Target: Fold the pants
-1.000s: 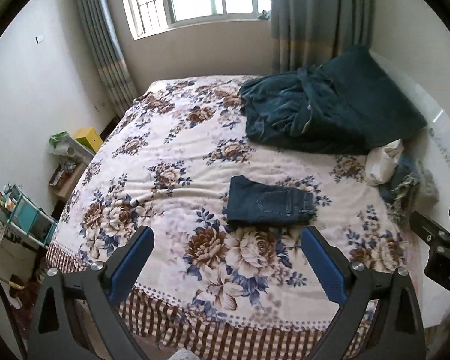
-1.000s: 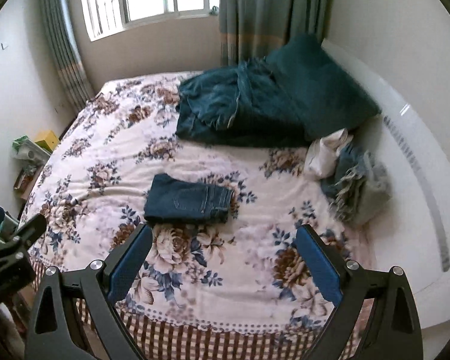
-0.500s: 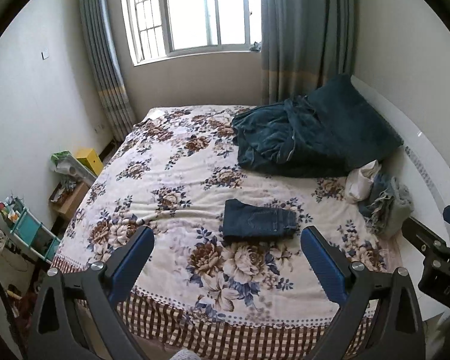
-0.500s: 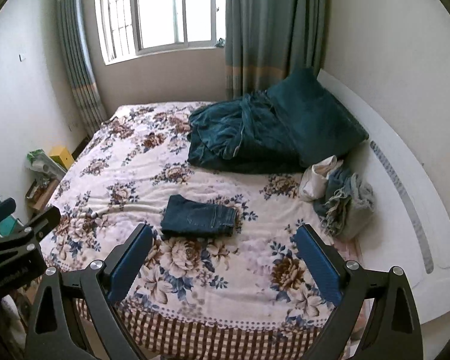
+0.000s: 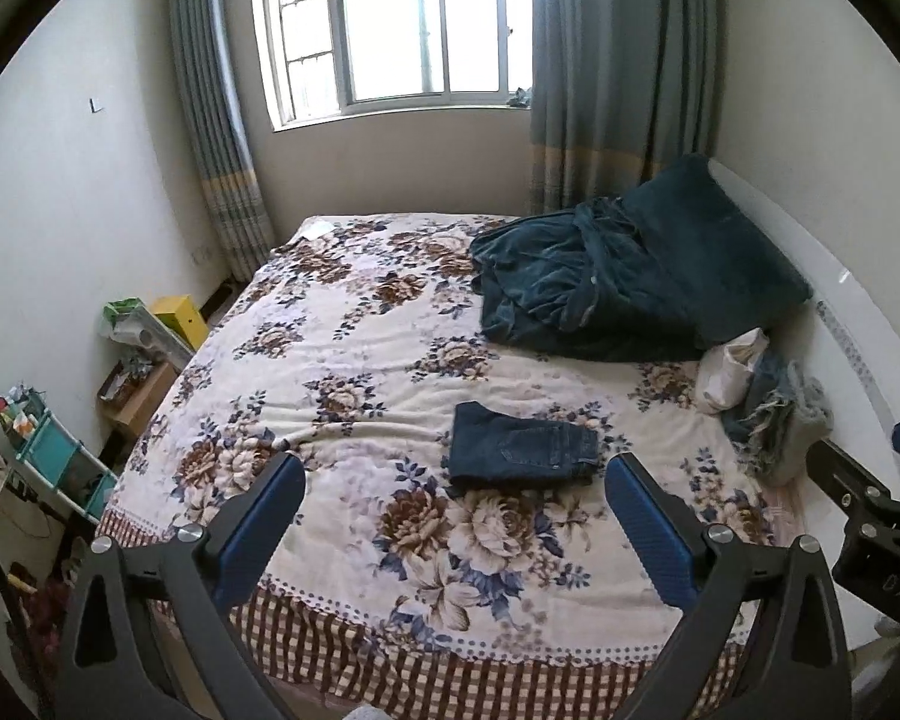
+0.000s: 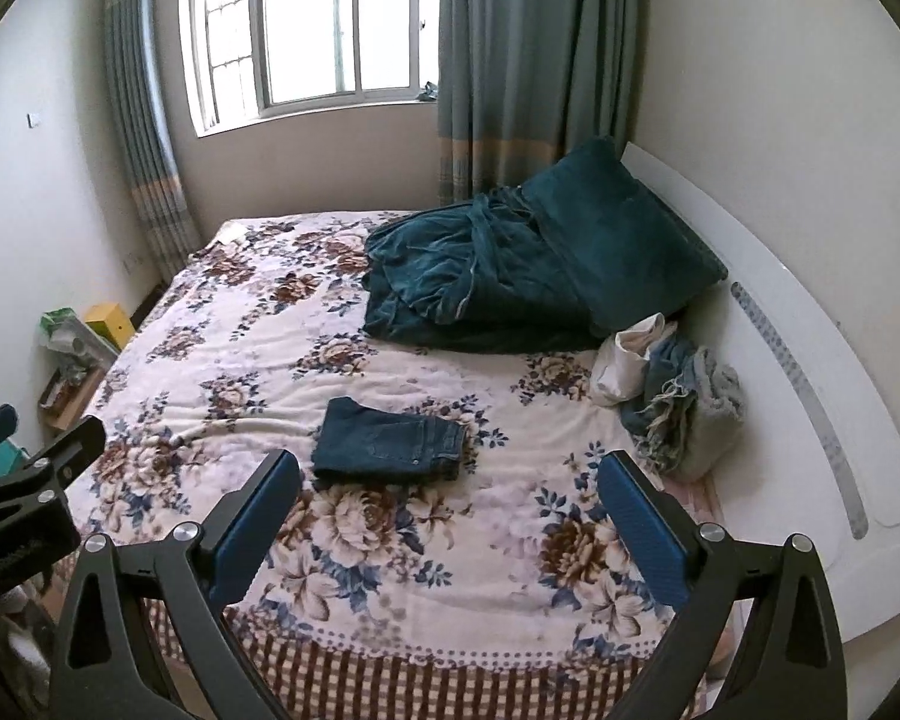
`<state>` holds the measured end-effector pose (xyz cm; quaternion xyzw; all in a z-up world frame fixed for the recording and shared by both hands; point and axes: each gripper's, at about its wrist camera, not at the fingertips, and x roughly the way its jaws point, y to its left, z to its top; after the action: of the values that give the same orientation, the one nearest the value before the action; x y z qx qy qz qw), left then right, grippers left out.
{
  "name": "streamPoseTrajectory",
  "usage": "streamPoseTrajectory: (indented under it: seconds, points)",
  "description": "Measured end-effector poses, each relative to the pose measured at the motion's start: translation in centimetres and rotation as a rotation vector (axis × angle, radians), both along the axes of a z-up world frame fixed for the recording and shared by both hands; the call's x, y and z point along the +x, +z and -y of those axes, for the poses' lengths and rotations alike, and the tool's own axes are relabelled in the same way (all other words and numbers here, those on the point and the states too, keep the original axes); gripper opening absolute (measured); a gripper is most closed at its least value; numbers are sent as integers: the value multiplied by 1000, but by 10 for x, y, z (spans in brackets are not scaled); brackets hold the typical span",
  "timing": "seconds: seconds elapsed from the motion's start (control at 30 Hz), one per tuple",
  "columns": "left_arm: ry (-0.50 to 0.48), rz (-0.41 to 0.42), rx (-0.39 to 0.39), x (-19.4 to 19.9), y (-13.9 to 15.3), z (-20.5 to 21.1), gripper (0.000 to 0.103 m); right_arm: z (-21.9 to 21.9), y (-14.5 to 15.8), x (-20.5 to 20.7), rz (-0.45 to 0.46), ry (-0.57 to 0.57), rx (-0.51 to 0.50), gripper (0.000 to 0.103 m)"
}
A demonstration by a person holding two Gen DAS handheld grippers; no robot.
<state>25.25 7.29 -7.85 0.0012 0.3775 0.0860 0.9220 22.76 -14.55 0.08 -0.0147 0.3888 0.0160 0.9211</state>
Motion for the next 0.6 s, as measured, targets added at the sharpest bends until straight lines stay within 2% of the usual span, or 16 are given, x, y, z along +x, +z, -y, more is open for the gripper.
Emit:
streamPoseTrajectory:
  seconds: [0.27, 0.6]
  points:
    - [27, -52, 19, 29, -36, 0, 102, -3, -48, 38, -48, -28, -5, 101]
    - [41, -84, 32, 49, -60, 2, 102, -4, -90, 71, -80, -59, -35, 101]
